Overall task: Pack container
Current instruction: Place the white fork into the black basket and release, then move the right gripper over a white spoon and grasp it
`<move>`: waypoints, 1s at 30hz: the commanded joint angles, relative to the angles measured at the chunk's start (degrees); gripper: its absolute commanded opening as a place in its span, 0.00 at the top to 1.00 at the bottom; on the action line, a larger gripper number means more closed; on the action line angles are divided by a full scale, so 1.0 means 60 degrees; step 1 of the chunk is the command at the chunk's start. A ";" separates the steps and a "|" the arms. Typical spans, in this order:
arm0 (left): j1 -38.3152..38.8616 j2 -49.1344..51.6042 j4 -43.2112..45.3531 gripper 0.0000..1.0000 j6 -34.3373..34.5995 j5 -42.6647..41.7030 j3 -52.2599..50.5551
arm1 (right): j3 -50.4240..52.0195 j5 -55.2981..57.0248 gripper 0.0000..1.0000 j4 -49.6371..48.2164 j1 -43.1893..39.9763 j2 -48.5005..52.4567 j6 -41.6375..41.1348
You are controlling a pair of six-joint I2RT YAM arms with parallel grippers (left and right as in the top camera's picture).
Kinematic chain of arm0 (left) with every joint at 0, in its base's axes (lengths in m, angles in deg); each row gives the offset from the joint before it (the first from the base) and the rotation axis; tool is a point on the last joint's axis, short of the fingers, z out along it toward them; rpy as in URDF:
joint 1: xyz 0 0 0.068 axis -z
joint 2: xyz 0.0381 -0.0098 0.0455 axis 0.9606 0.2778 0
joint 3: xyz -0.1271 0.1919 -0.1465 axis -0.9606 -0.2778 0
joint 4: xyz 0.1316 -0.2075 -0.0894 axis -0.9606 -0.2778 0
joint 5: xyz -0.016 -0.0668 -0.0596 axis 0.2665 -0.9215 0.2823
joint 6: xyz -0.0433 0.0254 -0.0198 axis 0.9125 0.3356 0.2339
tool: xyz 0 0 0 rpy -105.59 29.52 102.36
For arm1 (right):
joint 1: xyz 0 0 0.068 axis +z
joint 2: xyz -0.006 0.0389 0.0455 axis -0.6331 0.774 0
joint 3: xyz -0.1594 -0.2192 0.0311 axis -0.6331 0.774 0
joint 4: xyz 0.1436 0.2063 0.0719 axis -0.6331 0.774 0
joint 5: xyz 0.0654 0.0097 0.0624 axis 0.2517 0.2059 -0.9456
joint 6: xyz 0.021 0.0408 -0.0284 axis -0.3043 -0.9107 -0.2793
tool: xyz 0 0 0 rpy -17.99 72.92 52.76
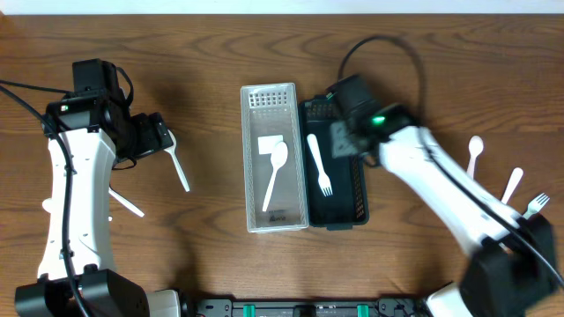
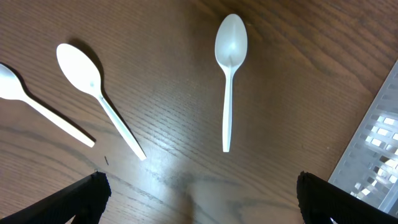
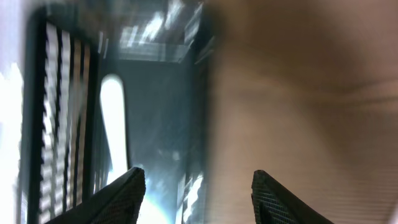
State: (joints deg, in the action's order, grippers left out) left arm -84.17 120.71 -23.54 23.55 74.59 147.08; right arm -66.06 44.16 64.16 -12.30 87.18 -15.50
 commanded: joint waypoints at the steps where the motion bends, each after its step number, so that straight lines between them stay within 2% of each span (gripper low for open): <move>1: -0.0047 -0.0018 -0.0022 0.02 -0.0204 0.0076 0.0022 | -0.0707 0.1264 0.42 0.0036 -0.1111 -0.1741 -0.0175; 2: -0.0047 -0.0018 -0.0018 0.02 -0.0204 0.0076 0.0022 | -0.0707 0.1300 0.42 0.0131 -0.1534 -0.2091 -0.0488; 5: -0.0047 -0.0018 -0.0018 0.02 -0.0204 0.0076 0.0022 | -0.0703 0.1268 0.32 0.0725 -0.2969 -0.2656 -0.1184; 9: -0.0047 -0.0018 -0.0015 0.02 -0.0204 0.0076 0.0022 | -0.0637 0.1155 0.17 0.1632 -0.5027 -0.2514 -0.1162; 13: -0.0047 -0.0018 -0.0011 0.02 -0.0204 0.0076 0.0022 | -0.0353 -0.0080 0.11 0.1373 -0.6823 -0.1687 0.0040; 16: -0.0047 -0.0018 -0.0007 0.02 -0.0204 0.0076 0.0022 | -0.0321 -0.1293 0.10 0.0907 -0.7766 -0.0557 0.1064; 21: -0.0047 -0.0018 -0.0011 0.02 -0.0204 0.0076 0.0022 | -0.0321 -0.1446 0.02 0.0324 -0.8309 0.1104 0.1701; 30: -0.0047 -0.0018 -0.0015 0.02 -0.0204 0.0076 0.0022 | -0.0321 -0.1483 0.01 -0.0372 -0.8371 0.3045 0.2586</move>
State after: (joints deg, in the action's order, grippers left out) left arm -84.17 120.71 -23.50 23.55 74.59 147.08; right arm -68.13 36.23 62.39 -62.16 102.87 -3.16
